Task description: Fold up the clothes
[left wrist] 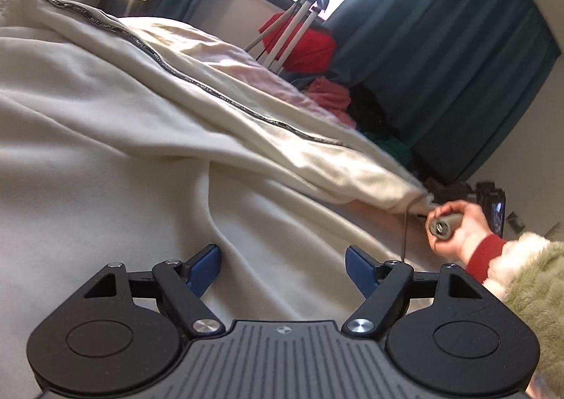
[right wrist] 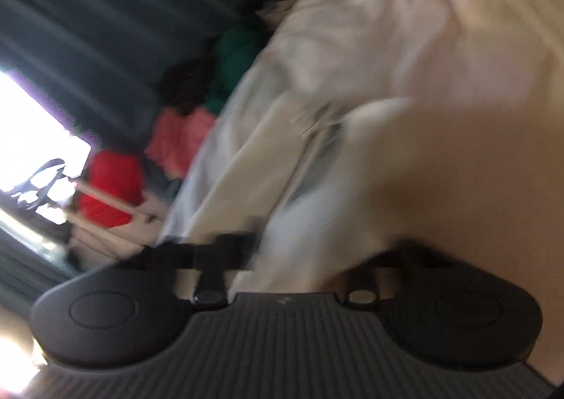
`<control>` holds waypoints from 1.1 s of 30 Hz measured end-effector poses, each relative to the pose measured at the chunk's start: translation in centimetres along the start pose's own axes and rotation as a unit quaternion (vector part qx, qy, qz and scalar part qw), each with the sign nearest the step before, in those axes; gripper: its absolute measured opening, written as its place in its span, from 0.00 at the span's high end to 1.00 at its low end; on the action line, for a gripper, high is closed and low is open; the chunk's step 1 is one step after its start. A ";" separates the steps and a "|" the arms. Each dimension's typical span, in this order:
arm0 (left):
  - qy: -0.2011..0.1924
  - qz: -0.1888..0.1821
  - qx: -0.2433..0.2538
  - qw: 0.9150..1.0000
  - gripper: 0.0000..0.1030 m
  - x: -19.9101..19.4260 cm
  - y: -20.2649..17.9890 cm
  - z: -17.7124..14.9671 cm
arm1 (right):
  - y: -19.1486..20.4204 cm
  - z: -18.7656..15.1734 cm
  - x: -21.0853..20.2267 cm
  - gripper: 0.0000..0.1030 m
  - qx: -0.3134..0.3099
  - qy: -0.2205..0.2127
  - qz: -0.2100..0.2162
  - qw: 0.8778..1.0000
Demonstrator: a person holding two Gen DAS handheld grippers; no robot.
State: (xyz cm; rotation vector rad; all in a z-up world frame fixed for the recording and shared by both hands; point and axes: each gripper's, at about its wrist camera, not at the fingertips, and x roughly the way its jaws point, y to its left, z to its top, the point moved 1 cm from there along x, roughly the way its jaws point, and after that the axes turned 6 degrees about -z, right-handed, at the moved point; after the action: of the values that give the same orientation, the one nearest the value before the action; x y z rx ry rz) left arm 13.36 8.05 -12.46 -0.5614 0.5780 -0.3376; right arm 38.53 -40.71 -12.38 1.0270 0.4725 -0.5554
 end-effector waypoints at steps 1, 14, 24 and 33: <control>-0.001 -0.004 -0.005 1.000 0.23 -0.1 0.1 0.1 | 0.4 1.1 -0.5 0.87 -0.023 -0.008 0.005 1.000; -0.014 -0.007 0.054 0.998 0.24 -3.9 -3.0 -0.5 | -6.8 8.0 -9.1 0.89 -0.146 -0.065 0.030 0.987; -0.014 0.004 0.109 0.994 0.24 -5.2 -6.0 -1.5 | -17.4 7.9 -9.4 0.83 -0.090 -0.013 0.024 0.996; -0.015 0.026 0.148 0.988 0.24 -4.6 -7.9 -1.3 | -15.0 6.4 -15.1 0.23 -0.261 -0.065 -0.005 0.963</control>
State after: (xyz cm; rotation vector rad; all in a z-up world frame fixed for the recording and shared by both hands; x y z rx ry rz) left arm 7.76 3.30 -6.84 -0.2638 0.5016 -0.3580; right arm 18.16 -49.32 -10.27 0.4803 0.4739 -0.4691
